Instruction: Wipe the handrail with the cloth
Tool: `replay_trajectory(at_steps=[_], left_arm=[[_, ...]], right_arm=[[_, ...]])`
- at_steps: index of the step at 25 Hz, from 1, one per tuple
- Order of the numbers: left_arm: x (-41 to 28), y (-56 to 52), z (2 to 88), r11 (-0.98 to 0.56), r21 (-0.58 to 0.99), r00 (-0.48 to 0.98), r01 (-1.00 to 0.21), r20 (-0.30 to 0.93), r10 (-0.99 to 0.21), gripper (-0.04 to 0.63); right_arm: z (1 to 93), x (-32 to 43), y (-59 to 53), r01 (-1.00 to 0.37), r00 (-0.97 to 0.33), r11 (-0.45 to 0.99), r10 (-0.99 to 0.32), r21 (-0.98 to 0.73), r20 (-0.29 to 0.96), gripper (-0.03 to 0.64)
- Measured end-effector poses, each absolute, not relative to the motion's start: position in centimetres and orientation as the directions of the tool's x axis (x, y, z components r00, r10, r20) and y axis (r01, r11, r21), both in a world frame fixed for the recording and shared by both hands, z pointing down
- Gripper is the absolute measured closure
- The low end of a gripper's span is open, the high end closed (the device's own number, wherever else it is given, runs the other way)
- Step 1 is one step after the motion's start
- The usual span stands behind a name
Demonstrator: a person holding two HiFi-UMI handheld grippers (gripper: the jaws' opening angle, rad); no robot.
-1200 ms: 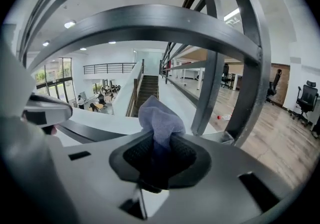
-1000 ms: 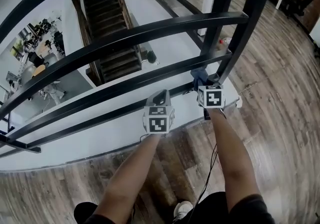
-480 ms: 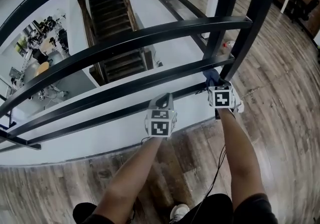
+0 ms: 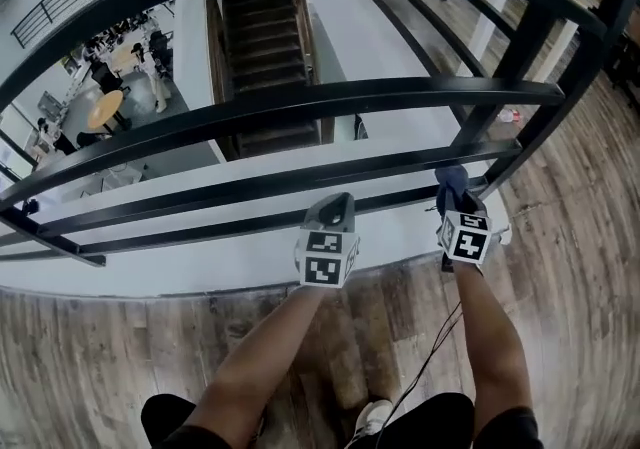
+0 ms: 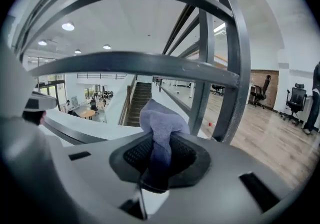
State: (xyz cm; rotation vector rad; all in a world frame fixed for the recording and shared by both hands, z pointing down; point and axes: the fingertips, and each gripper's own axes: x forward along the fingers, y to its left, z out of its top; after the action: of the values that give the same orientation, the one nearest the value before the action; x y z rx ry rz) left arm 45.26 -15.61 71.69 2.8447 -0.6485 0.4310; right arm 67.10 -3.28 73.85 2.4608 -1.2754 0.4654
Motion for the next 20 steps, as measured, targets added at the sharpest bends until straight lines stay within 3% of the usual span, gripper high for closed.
replay_trajectory(at_steps=[5, 10, 16, 20], left_arm=[[35.8, -16.2, 69.8, -0.877, 0.114, 0.843, -0.467, 0.356, -0.403, 0.594], [29.6, -18.5, 67.9, -0.841, 0.2, 0.842, -0.503, 0.332, -0.424, 0.594], [15.0, -16.7, 46.7, -0.784, 0.18, 0.79, -0.594, 0.316, -0.525, 0.594], [10.8, -15.6, 35.2, -0.76, 0.179, 0.774, -0.624, 0.27, -0.572, 0.594]], right_arm=[[69.7, 55.6, -3.9, -0.842, 0.501, -0.538, -0.745, 0.048, 0.44, 0.537], [67.6, 45.9, -6.3, -0.88, 0.444, -0.47, -0.768, 0.065, 0.462, 0.537], [45.1, 29.3, -5.4, -0.923, 0.344, -0.385, -0.836, -0.01, 0.428, 0.537], [34.1, 24.0, -5.3, -0.95, 0.284, -0.311, -0.877, -0.006, 0.388, 0.537]])
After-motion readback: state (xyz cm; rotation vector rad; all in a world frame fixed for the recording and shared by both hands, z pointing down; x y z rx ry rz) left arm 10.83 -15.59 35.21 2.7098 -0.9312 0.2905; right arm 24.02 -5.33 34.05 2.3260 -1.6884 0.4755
